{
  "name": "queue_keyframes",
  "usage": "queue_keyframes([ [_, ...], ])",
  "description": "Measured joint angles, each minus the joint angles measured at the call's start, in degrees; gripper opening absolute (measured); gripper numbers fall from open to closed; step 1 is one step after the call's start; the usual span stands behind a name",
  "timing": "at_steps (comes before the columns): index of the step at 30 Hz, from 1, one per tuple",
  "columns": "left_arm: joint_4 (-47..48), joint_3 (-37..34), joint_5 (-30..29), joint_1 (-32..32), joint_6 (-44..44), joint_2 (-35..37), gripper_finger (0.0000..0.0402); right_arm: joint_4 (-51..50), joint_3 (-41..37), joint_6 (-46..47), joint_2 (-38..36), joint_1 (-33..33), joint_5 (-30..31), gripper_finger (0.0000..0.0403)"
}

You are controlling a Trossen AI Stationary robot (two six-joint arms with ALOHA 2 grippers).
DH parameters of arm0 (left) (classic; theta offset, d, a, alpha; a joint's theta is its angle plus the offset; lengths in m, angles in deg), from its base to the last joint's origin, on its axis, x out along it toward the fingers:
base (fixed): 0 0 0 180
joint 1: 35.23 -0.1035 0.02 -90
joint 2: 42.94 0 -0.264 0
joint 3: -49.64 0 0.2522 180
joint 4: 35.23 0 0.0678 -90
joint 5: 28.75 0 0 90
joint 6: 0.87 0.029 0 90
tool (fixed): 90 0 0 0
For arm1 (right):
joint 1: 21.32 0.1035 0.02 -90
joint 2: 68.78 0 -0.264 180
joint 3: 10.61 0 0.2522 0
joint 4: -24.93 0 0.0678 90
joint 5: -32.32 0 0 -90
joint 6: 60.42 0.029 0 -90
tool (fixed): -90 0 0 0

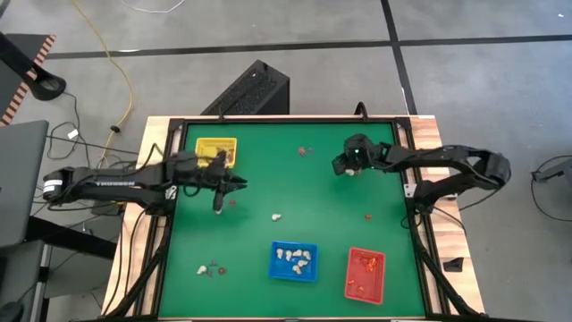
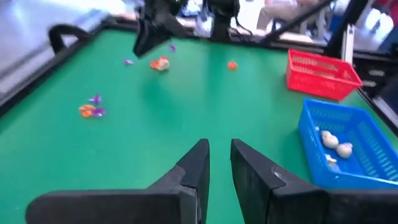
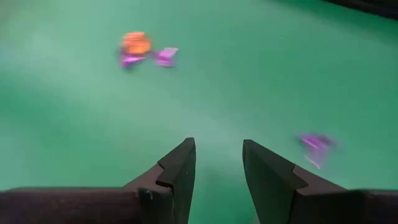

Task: Sort Halloween decoration
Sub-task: Put the purple witch hat toy into the yellow basket

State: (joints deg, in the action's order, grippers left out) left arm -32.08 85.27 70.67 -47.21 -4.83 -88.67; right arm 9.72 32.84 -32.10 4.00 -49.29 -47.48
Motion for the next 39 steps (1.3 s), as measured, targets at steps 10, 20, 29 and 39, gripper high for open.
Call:
queue_keyframes([
  [10,4.76,-4.43,-5.75,2.88,-0.12,11.99,0.0055,-4.0,18.67,-14.8,17.27,0.69,-1.49,0.0164],
  [20,9.05,-4.41,-5.45,3.03,-1.32,13.62,0.0055,-16.37,33.83,-27.38,31.31,-1.73,-8.66,0.0157],
  [29,10.31,-4.41,-5.64,3.03,-0.93,13.51,0.0055,-17.91,37.15,-31.71,35.31,-3.79,-10.39,0.0128],
  [39,10.3,-4.41,-5.84,3.01,-0.16,13.51,0.0055,-16.11,37.15,-33.37,36.03,-3.55,-10.5,0.0039],
])
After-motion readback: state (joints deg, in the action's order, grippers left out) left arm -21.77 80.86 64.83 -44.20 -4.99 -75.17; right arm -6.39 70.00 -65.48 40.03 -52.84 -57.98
